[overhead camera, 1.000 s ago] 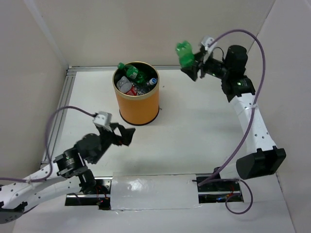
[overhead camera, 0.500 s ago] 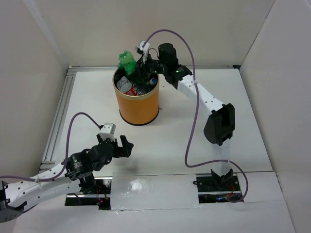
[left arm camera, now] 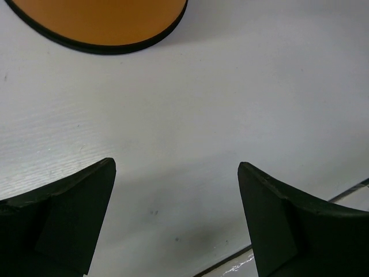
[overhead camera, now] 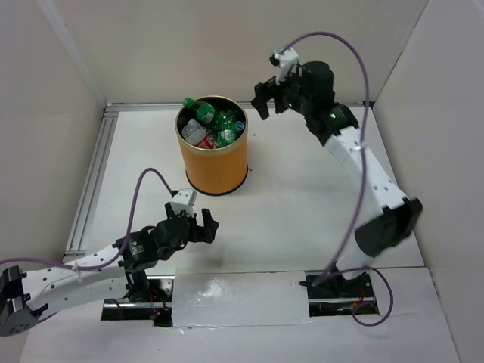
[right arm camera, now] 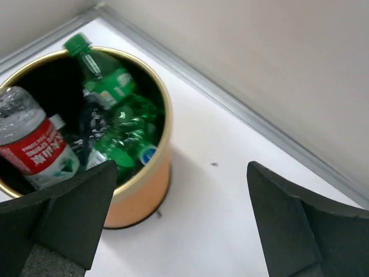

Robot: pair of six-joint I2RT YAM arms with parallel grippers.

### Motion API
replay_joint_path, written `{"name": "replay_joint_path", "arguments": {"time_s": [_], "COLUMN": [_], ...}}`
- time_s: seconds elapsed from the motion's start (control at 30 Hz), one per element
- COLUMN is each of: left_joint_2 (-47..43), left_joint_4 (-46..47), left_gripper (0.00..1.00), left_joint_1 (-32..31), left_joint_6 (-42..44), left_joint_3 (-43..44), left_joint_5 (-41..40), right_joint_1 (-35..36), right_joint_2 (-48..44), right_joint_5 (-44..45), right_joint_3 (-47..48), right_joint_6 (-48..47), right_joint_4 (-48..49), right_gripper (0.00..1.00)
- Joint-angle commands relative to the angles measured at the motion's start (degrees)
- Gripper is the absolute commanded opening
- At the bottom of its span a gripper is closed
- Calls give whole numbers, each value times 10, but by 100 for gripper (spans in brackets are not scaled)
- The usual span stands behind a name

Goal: Put the plastic bottles in the bin

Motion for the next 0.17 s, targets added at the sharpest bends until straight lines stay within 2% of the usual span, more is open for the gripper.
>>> {"name": "replay_joint_path", "arguments": {"time_s": [0.0,0.1,0.13], "left_joint_2": [24,52,59], "left_joint_4": [89,113,122], "left_gripper": [100,100,100], "left_joint_1": [-4,-9,-9], "left_joint_6": [33,34,40], "left_joint_3": [31,38,38], "left_joint_5": [14,20,20], "right_joint_1": [0,-36,-59], "right_joint_2": [-118,-222,-247], "right_joint_5": [198,232,232], "right_joint_3": [-134,-244,-312], "right_joint_6": [21,26,26], "right_joint_4": [-16,-2,-1], "right_gripper": [100,100,100]}}
